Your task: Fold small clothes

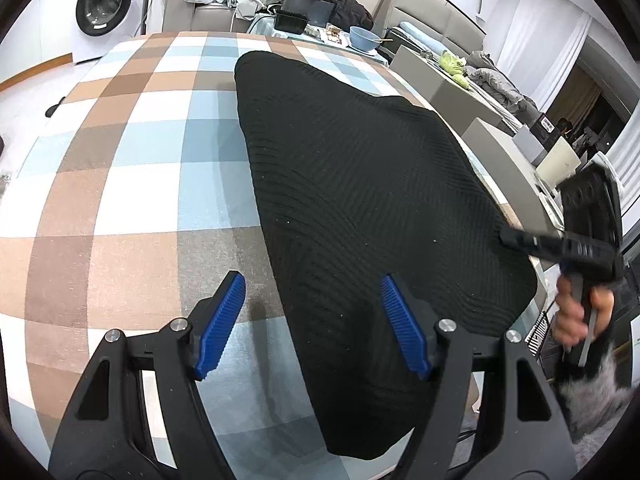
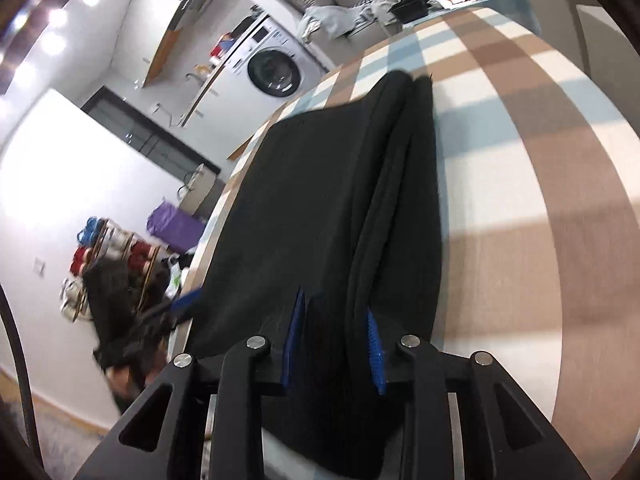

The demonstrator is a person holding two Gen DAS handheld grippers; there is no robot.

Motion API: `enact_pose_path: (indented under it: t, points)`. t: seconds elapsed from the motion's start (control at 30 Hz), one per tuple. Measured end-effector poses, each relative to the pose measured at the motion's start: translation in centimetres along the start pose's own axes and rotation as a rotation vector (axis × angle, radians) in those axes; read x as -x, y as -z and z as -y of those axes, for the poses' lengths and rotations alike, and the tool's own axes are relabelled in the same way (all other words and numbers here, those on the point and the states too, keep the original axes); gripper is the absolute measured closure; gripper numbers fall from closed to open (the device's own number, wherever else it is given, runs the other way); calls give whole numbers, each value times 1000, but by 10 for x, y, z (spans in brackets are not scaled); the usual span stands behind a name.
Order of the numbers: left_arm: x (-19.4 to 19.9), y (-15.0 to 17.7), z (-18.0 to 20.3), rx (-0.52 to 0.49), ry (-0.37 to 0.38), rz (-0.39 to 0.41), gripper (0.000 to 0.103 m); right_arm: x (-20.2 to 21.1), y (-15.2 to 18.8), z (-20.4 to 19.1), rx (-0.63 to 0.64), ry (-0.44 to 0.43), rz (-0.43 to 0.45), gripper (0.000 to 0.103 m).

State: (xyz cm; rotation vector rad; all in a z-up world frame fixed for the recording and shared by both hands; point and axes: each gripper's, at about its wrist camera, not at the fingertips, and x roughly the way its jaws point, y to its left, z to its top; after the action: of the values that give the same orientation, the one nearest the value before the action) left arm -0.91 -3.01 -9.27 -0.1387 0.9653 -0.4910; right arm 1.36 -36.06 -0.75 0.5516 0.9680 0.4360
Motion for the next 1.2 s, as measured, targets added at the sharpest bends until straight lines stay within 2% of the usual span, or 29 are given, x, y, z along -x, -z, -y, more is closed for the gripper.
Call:
enact_pose_path:
  t: [0.07, 0.1, 0.13, 0.23, 0.37, 0.5, 0.67, 0.73, 0.8, 0.83, 0.87, 1.0, 1.1, 1.13, 1.2]
  points:
    - [-1, 0, 2, -4, 7, 0, 35, 1, 9, -3, 23, 37, 12, 75]
    - [-1, 0, 3, -7, 5, -2, 35, 1, 12, -4, 29, 51, 21, 80]
    - [-1, 0, 4, -9, 5, -2, 35, 4, 13, -8, 45, 58, 43, 91]
    - [2, 1, 8, -21, 0, 1, 35, 23, 17, -22, 103, 30, 138, 91]
    - [3, 4, 6, -16, -7, -4, 35, 12, 26, -13, 64, 178, 69, 89]
    - [5, 6, 7, -24, -26, -5, 35, 25, 29, -12, 50, 141, 107, 88]
    - [17, 5, 14, -57, -31, 37, 35, 37, 20, -13, 64, 116, 150, 87]
    - [22, 3, 22, -79, -12, 57, 35, 39, 18, -17, 74, 82, 160, 87]
    - [22, 4, 31, -107, 26, 62, 35, 34, 16, -22, 87, 61, 152, 82]
    - [20, 4, 37, -125, 40, 56, 34, 30, 16, -25, 96, 69, 139, 77]
    - [17, 6, 42, -144, 48, 47, 34, 25, 16, -26, 100, 88, 122, 76]
    - [-1, 14, 53, -212, 35, -18, 34, 8, 19, -15, 64, 122, 44, 76]
    - [-9, 18, 53, -217, 35, -45, 35, 3, 20, -10, 57, 106, 32, 76]
    - [-11, 19, 53, -219, 36, -50, 35, 2, 20, -12, 69, 101, 29, 76]
    - [-13, 20, 52, -222, 37, -56, 34, 3, 22, -24, 137, 95, 43, 85]
